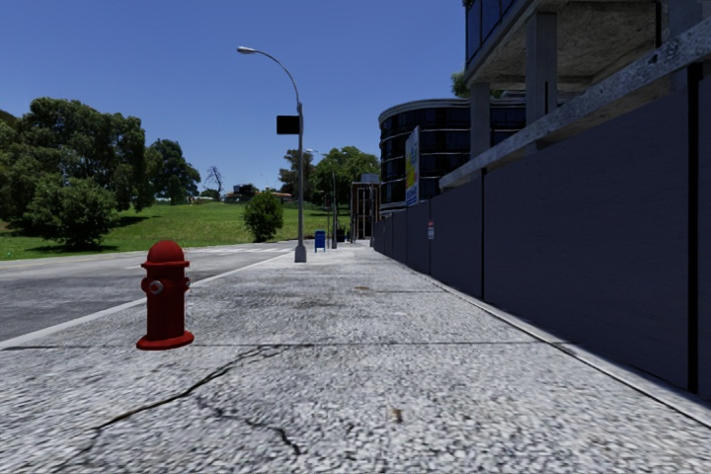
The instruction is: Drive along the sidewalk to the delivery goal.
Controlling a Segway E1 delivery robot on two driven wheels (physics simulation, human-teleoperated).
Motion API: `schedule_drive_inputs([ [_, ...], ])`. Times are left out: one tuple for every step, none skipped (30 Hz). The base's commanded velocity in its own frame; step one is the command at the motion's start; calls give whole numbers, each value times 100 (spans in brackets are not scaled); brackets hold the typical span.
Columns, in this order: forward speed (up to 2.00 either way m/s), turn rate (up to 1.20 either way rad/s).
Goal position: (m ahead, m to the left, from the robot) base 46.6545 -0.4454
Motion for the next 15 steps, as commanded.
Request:
schedule_drive_inputs([
  [200, 0],
  [200, 0],
  [200, 0],
  [200, 0],
  [200, 0],
  [200, 0],
  [200, 0],
  [200, 0],
  [200, 0],
  [200, 0],
  [200, 0],
  [200, 0],
  [200, 0],
  [200, 0],
  [200, 0],
])
